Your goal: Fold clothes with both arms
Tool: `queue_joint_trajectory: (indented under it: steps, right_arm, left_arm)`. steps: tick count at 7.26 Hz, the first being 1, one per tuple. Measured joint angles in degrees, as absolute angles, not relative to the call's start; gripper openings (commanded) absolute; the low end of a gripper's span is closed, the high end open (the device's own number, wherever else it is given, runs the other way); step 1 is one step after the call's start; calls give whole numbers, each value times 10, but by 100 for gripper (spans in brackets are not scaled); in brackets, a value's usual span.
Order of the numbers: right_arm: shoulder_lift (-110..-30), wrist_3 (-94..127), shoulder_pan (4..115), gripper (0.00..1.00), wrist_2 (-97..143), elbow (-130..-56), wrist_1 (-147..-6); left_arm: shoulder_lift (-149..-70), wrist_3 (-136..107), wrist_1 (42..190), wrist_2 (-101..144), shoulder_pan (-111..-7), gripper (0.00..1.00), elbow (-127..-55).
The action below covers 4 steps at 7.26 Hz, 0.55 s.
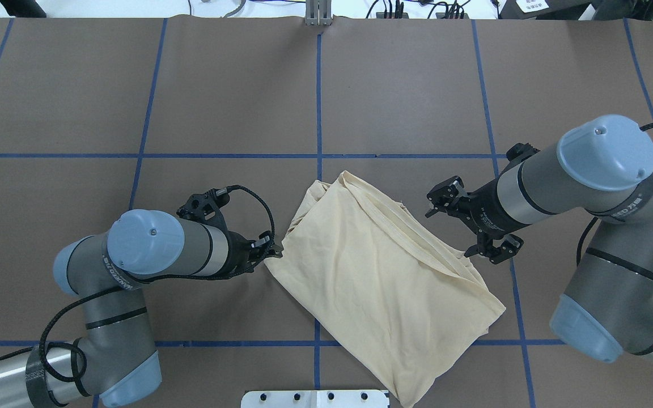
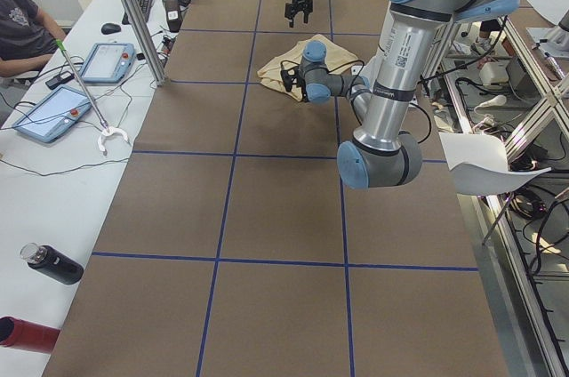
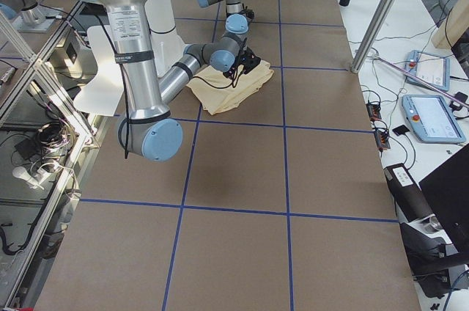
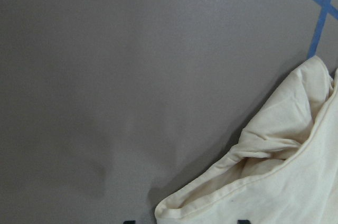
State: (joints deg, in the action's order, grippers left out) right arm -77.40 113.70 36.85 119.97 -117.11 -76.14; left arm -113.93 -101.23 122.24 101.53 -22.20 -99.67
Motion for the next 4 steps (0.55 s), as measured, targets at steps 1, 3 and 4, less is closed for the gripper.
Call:
queue_joint_trajectory:
  steps: [1, 3, 4]
  right_arm:
    - [-773, 1134, 372, 100, 1201, -1167, -761]
    - [-773, 1133, 372, 100, 1201, -1164, -762]
    - [-773, 1133, 372, 100, 1201, -1163, -762]
  left_arm:
    - [-1141, -1013, 1222, 1006, -217, 70, -992]
    - [-1149, -1012, 1222, 989, -215, 68, -985]
    - [-1153, -1012, 1223, 982, -214, 66, -980]
